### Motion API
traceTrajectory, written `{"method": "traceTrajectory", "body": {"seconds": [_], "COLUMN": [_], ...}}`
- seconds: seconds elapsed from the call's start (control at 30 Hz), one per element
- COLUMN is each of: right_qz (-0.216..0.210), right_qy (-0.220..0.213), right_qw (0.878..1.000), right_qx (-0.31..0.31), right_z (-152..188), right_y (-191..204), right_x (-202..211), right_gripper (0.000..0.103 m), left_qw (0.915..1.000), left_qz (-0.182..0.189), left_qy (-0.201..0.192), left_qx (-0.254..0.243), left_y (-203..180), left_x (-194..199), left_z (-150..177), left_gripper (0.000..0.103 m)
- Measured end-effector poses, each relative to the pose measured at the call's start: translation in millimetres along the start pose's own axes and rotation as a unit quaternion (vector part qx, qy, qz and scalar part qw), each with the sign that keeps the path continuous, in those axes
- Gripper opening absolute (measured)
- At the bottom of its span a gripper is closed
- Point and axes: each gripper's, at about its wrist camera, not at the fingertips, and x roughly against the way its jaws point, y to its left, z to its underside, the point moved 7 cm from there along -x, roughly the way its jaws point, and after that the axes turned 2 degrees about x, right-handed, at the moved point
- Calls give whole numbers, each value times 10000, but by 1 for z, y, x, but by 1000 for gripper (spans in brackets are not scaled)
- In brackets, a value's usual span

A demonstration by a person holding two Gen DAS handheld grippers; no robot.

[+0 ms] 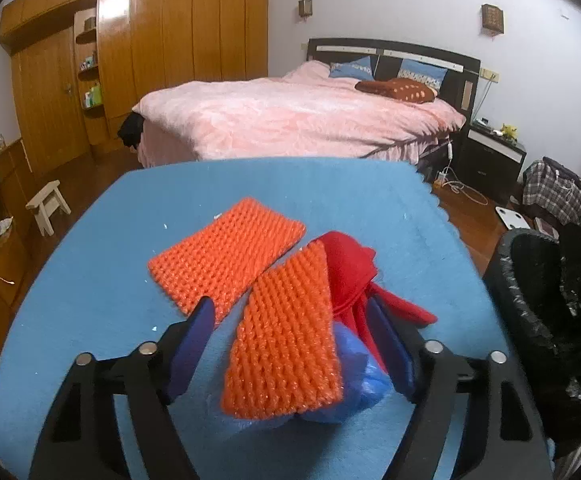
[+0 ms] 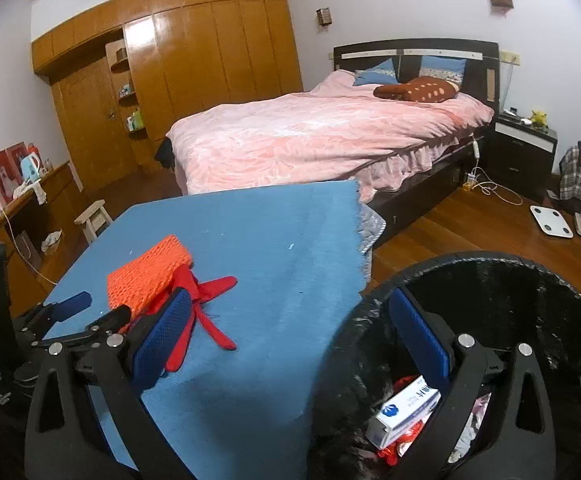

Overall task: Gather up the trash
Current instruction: 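Move both tools back from the bin to the orange mesh and red cloth, then grasp the orange mesh sleeve with the left tool and lift it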

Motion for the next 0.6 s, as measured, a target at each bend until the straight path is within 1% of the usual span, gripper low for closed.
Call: {"method": "traceTrajectory", "body": {"seconds": [0.2,0.27,0.33,0.43,0.5,0.57,0.6], "right_qz": [-39,-47,-67,-101,-129,-181,-199], "right_qy": [113,145,175,205,229,266,276], "right_qw": [9999,9999,9998,9996,9995,9992,9991], "right_qx": [59,77,91,147,195,252,272], "right_z": [5,7,7,7,7,7,7], "right_y": [9,12,13,19,24,31,33], "right_x": [-14,-18,-23,-28,-32,-37,-38], "right_gripper": [97,97,97,97,97,97,97], "left_qw": [9998,9996,9995,9995,9995,9995,9994], "left_qz": [65,93,106,118,103,80,58], "left_qy": [188,218,237,204,205,201,192], "left_qx": [87,118,166,187,209,240,279], "left_y": [6,7,10,15,18,23,27], "left_x": [-17,-20,-21,-21,-21,-21,-20], "left_z": [6,6,7,8,10,10,10], "left_gripper": [59,49,46,35,30,20,18]}}
